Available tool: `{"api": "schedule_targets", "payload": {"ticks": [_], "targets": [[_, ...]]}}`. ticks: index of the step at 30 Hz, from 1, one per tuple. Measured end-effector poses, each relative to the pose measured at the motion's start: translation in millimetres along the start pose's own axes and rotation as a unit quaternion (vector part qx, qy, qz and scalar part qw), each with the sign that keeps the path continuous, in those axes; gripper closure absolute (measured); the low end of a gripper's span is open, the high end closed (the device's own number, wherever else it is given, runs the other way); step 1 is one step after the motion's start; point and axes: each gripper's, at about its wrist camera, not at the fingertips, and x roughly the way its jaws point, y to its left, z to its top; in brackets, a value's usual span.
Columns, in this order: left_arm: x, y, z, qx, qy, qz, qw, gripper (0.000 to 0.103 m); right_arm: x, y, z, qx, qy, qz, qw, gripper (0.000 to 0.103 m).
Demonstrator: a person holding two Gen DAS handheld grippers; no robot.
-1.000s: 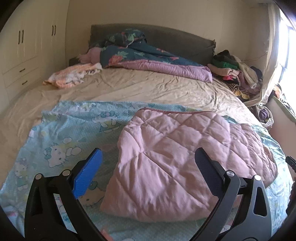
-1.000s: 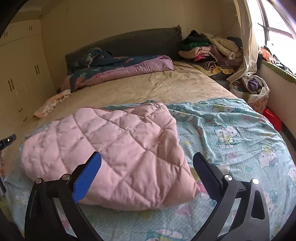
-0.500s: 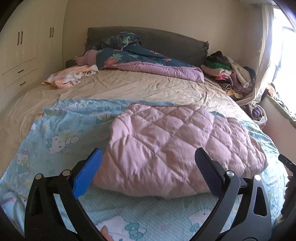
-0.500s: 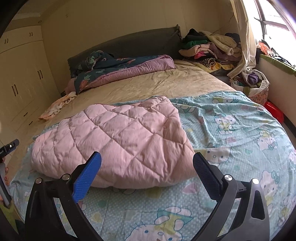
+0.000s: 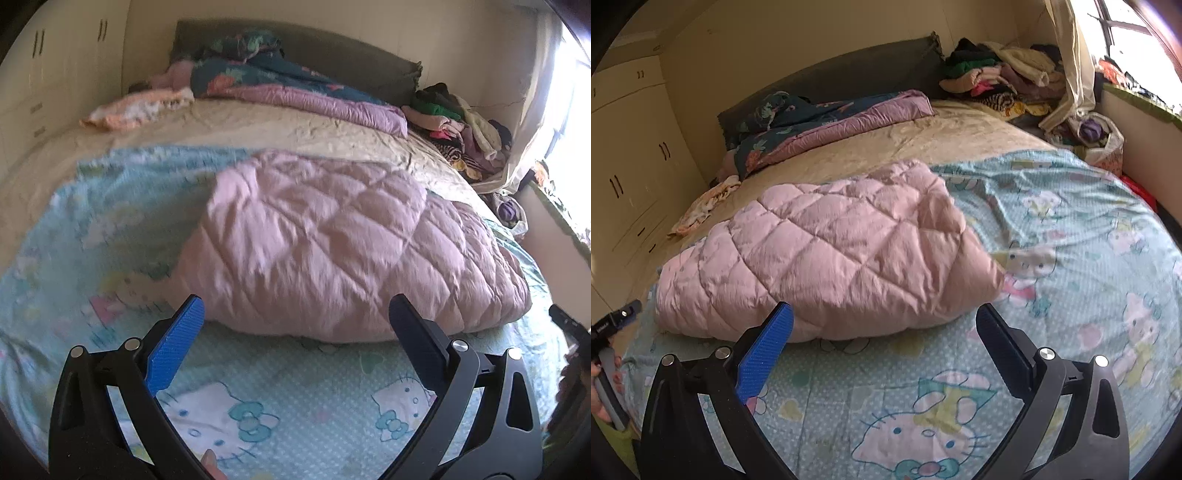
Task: Fold large clothes
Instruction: 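Grasp the folded jacket bundle with both tools and lift it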
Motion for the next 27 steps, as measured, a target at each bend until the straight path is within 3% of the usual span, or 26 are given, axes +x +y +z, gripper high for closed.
{"api": "schedule_targets", "payload": {"ticks": [6, 11, 14, 19, 27], "targets": [[35.0, 19.5, -11.7, -0.063, 0.039, -0.024, 0.9969, 0.010, 25.8, -10.7, -10.3, 0.060, 0.039, 0.010, 0.997, 0.004], [61.0, 48.5, -12.3, -0.163, 0.057, -0.068, 0.9826, 0.010, 54.0, -22.1, -10.4, 0.105, 0.065, 0.010, 0.992, 0.004], [72.2, 57.8, -10.3, -0.198, 0.062, -0.094, 0.9738, 0.010, 68.1, -33.8, -8.1, 0.149, 0.070, 0.020, 0.986, 0.004], [87.3, 64.0, -5.8, -0.228, 0.067, -0.111, 0.9649, 0.009, 94.3, -54.1, -4.7, 0.228, 0.074, 0.056, 0.969, 0.004], [108.0, 70.2, -5.4, -0.253, 0.066, -0.132, 0.9563, 0.008, 122.9, -62.8, 8.6, 0.252, 0.070, 0.077, 0.962, 0.004]]}}
